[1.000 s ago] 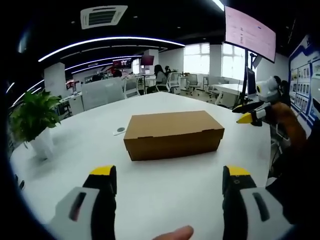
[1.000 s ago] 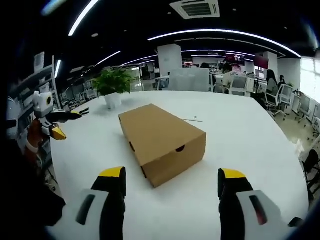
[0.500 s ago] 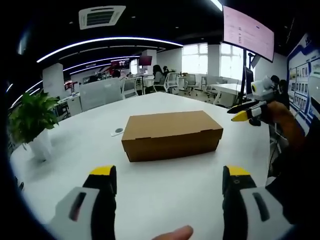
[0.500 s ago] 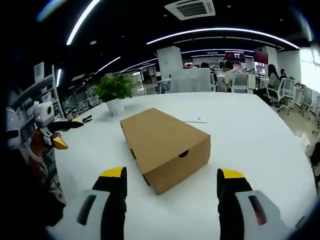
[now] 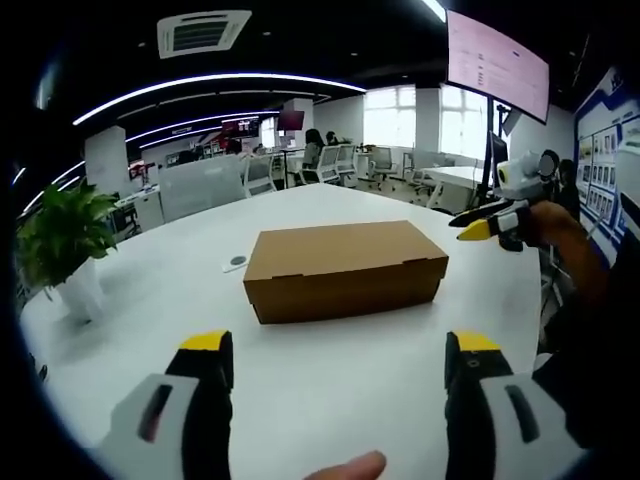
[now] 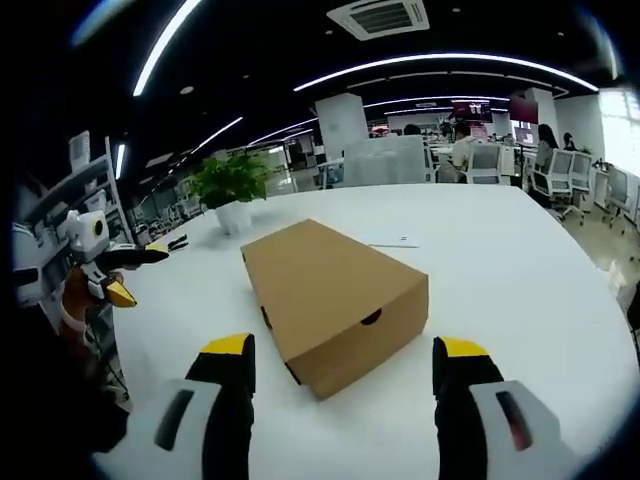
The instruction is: Operate the shoe box by opening the lid, removing the specified soft item, and placing it in the target area until the item is outside and the box remains undamaged.
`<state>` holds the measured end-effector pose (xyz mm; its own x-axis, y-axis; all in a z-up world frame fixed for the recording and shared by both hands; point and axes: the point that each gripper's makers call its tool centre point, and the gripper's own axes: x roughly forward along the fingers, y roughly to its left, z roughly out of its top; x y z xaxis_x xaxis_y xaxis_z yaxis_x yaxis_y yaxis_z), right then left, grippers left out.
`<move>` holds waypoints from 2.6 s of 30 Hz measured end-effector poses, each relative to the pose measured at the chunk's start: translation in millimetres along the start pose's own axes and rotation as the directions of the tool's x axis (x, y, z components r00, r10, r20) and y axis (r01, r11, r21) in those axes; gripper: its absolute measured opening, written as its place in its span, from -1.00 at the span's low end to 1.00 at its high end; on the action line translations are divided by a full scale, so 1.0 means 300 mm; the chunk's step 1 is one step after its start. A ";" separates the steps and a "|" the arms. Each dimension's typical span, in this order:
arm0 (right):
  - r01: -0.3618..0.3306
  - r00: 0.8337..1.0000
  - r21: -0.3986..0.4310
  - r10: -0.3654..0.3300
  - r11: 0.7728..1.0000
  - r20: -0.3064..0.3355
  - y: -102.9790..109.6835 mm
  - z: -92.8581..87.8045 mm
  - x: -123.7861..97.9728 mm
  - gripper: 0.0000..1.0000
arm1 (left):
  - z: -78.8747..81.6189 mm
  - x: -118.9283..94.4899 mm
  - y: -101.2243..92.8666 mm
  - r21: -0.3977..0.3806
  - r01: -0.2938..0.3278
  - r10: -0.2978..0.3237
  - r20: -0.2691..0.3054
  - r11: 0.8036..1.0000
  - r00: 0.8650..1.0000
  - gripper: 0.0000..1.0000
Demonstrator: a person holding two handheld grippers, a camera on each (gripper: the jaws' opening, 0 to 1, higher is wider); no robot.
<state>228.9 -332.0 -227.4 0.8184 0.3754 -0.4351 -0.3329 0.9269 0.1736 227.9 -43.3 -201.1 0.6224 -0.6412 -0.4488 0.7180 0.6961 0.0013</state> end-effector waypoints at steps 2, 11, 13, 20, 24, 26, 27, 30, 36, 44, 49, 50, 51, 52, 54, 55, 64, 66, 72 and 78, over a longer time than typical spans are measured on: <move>-0.001 1.000 0.004 0.001 1.000 0.002 -0.004 0.002 0.005 0.48 | 0.000 0.001 0.000 0.001 0.000 0.000 -0.001 1.000 1.000 0.80; -0.008 1.000 0.020 0.008 1.000 0.003 -0.007 0.002 0.030 0.47 | -0.003 0.006 -0.001 0.003 0.000 0.001 -0.007 1.000 1.000 0.79; -0.010 1.000 0.024 0.009 1.000 0.005 -0.009 0.003 0.034 0.46 | -0.003 0.007 -0.002 0.005 -0.001 0.001 -0.008 1.000 1.000 0.79; -0.012 1.000 0.036 0.011 0.999 0.007 -0.016 0.002 0.047 0.45 | -0.002 0.009 -0.008 0.007 0.001 -0.001 -0.009 1.000 1.000 0.79; -0.010 1.000 0.041 0.009 0.999 0.008 -0.020 0.002 0.055 0.45 | -0.002 0.007 -0.010 0.007 0.001 -0.001 -0.009 1.000 1.000 0.79; -0.011 1.000 0.046 0.010 0.999 0.010 -0.020 0.004 0.059 0.45 | -0.002 0.004 -0.011 0.007 0.002 -0.002 -0.007 1.000 1.000 0.79; -0.011 1.000 0.047 0.010 0.999 0.011 -0.020 0.005 0.060 0.44 | -0.002 0.001 -0.010 0.006 0.002 -0.002 -0.006 1.000 1.000 0.79; -0.013 1.000 0.048 0.012 0.999 0.013 -0.017 0.004 0.069 0.43 | -0.005 -0.008 -0.005 0.005 -0.001 0.001 -0.005 1.000 1.000 0.78; -0.016 1.000 0.062 0.016 0.998 0.006 -0.008 -0.004 0.085 0.43 | -0.013 -0.026 0.007 -0.002 -0.008 0.008 -0.004 1.000 1.000 0.78; -0.011 1.000 0.072 0.012 0.997 -0.006 -0.011 -0.016 0.098 0.43 | -0.018 -0.032 0.013 -0.005 -0.008 0.008 -0.001 1.000 1.000 0.78; -0.013 1.000 0.083 0.013 0.996 -0.005 -0.014 -0.018 0.100 0.43 | -0.021 -0.032 0.012 -0.004 -0.007 0.007 -0.002 1.000 1.000 0.78; -0.013 1.000 0.089 0.013 0.996 -0.003 -0.017 -0.018 0.103 0.43 | -0.021 -0.032 0.011 -0.004 -0.007 0.007 -0.003 1.000 1.000 0.78; -0.012 1.000 0.092 0.012 0.996 -0.003 -0.020 -0.019 0.105 0.43 | -0.021 -0.032 0.010 -0.004 -0.006 0.006 -0.002 1.000 1.000 0.78; -0.011 1.000 0.094 0.011 0.996 -0.003 -0.022 -0.021 0.107 0.43 | -0.021 -0.032 0.010 -0.003 -0.005 0.005 -0.002 1.000 1.000 0.78; -0.009 1.000 0.098 0.010 0.995 -0.004 -0.025 -0.023 0.113 0.43 | -0.020 -0.032 0.010 -0.003 -0.005 0.005 -0.001 1.000 1.000 0.78; -0.010 1.000 0.100 0.010 0.995 -0.005 -0.026 -0.025 0.115 0.43 | -0.020 -0.031 0.009 -0.004 -0.004 0.004 -0.001 1.000 1.000 0.78; -0.012 1.000 0.112 0.012 0.994 -0.003 -0.033 -0.024 0.129 0.42 | -0.023 -0.026 0.009 -0.003 -0.003 0.003 -0.006 1.000 1.000 0.78; -0.012 1.000 0.116 0.013 0.993 -0.006 -0.037 -0.029 0.137 0.42 | -0.022 -0.024 0.009 -0.003 -0.002 0.002 -0.006 1.000 1.000 0.78; -0.018 1.000 0.128 0.019 0.992 -0.013 -0.038 -0.040 0.152 0.40 | -0.024 -0.016 0.012 -0.004 -0.002 0.002 -0.011 1.000 1.000 0.78; -0.018 1.000 0.141 0.019 0.990 -0.007 -0.046 -0.042 0.162 0.37 | -0.025 -0.008 0.006 -0.007 0.004 -0.004 -0.013 1.000 1.000 0.78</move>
<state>267.3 -326.6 -262.1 0.8087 0.3927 -0.4378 -0.2781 0.9113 0.3038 225.5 -38.0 -206.8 0.6151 -0.6399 -0.4606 0.7184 0.6956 -0.0071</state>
